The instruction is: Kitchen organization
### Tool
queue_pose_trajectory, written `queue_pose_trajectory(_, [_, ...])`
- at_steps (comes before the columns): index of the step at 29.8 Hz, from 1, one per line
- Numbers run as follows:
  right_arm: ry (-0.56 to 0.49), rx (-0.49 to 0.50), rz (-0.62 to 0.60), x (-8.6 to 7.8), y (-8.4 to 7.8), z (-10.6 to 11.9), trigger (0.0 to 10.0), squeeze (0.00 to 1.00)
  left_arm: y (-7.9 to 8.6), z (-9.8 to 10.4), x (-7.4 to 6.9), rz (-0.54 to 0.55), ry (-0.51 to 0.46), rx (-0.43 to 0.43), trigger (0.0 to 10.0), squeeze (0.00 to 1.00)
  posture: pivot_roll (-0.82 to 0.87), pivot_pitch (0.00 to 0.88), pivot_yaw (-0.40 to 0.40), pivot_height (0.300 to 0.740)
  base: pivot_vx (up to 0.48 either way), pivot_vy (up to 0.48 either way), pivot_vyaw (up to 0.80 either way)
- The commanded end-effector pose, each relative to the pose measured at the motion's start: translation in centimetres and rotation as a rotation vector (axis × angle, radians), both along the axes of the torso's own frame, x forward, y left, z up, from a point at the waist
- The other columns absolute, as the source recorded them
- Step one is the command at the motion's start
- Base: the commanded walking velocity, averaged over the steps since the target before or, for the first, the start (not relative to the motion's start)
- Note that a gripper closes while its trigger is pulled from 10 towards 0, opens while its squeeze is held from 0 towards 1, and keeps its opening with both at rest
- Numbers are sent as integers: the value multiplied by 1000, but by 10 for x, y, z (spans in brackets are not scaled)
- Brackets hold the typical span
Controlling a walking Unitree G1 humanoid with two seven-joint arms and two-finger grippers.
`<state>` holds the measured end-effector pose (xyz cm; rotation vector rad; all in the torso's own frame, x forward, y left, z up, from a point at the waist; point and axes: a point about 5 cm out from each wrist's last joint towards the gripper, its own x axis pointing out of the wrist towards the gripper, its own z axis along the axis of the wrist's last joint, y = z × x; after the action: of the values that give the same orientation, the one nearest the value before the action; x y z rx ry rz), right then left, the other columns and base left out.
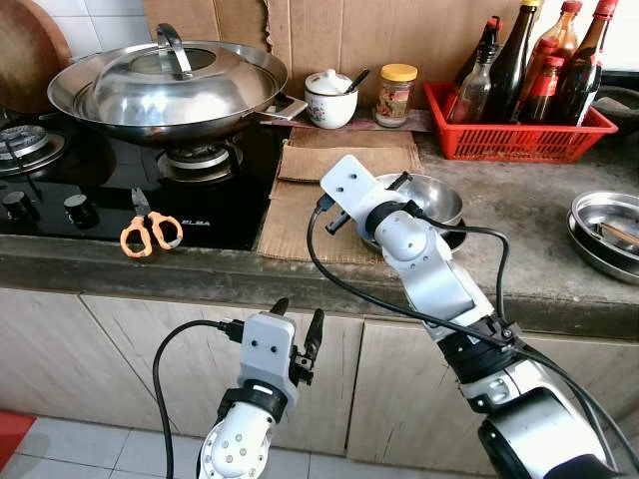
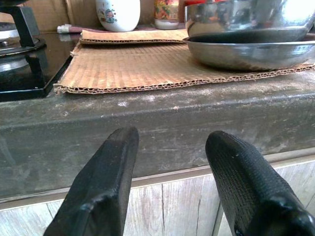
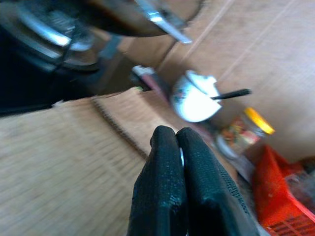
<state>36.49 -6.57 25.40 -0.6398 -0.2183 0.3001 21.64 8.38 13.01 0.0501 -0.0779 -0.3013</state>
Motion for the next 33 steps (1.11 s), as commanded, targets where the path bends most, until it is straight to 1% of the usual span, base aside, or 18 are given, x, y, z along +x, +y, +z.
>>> queue_pose_trajectory(1, [-37,45,-28,1,-5,8,0,0,1,3,0,9,-12,-9,10000,0,90,64,-29,740,0,0,0])
queue_pose_trajectory(2, [-70,101,-55,1,-9,15,0,0,1,3,0,9,-13,-9,10000,0,90,64,-29,740,0,0,0])
queue_pose_trajectory(3, [-120,209,-79,-1,-15,26,0,0,1,3,0,10,-13,-9,10000,0,90,61,-27,740,0,0,0])
queue_pose_trajectory(4, [-120,209,-79,-1,-15,26,0,0,1,3,0,10,-13,-9,10000,0,90,61,-27,740,0,0,0])
queue_pose_trajectory(6, [-185,354,-86,-7,-24,38,0,0,1,3,1,13,-13,-7,10000,0,92,58,-28,740,0,0,0])
queue_pose_trajectory(7, [-185,354,-86,-7,-24,38,0,0,1,3,1,13,-13,-7,10000,0,92,58,-28,740,0,0,0])
queue_pose_trajectory(8, [-201,383,-92,-8,-27,40,0,0,1,3,1,13,-14,-6,10000,0,92,58,-28,740,0,0,0])
queue_pose_trajectory(9, [-226,461,-82,-12,-32,45,0,0,1,3,2,15,-15,-6,10000,0,93,56,-25,740,0,0,0])
queue_pose_trajectory(10, [-226,461,-82,-12,-32,45,0,0,1,3,2,15,-15,-6,10000,0,93,56,-25,740,0,0,0])
queue_pose_trajectory(11, [-239,494,-74,-14,-33,47,0,0,2,3,2,15,-16,-6,10000,0,94,54,-24,740,0,0,0])
queue_pose_trajectory(12, [-310,548,-53,-22,-37,57,0,0,2,3,3,15,-17,-5,10000,0,94,52,-22,740,0,0,0])
queue_pose_trajectory(15, [-380,614,-29,-31,-41,67,0,0,3,3,3,13,-18,-2,10000,0,90,50,-16,740,0,0,0])
queue_pose_trajectory(17, [-433,638,-12,-39,-45,75,0,0,3,3,4,12,-19,-3,10000,0,90,48,-11,740,0,0,0])
queue_pose_trajectory(18, [-433,638,-12,-39,-45,75,0,0,3,3,4,12,-19,-3,10000,0,90,48,-11,740,0,0,0])
queue_pose_trajectory(19, [-482,627,-57,-44,-54,78,0,0,3,4,5,12,-21,-4,10000,0,88,45,-9,740,0,0,0])
queue_pose_trajectory(23, [-551,621,-116,-54,-69,81,0,0,3,4,6,7,-26,-2,10000,0,84,41,-2,740,0,0,0])
queue_pose_trajectory(30, [-554,597,-180,-62,-79,70,0,0,3,3,6,-6,-22,21,10000,0,81,34,8,740,-38,0,0])
queue_pose_trajectory(33, [-557,591,-195,-63,-81,68,0,0,3,2,6,-7,-21,21,10000,0,79,32,7,740,-259,0,0])
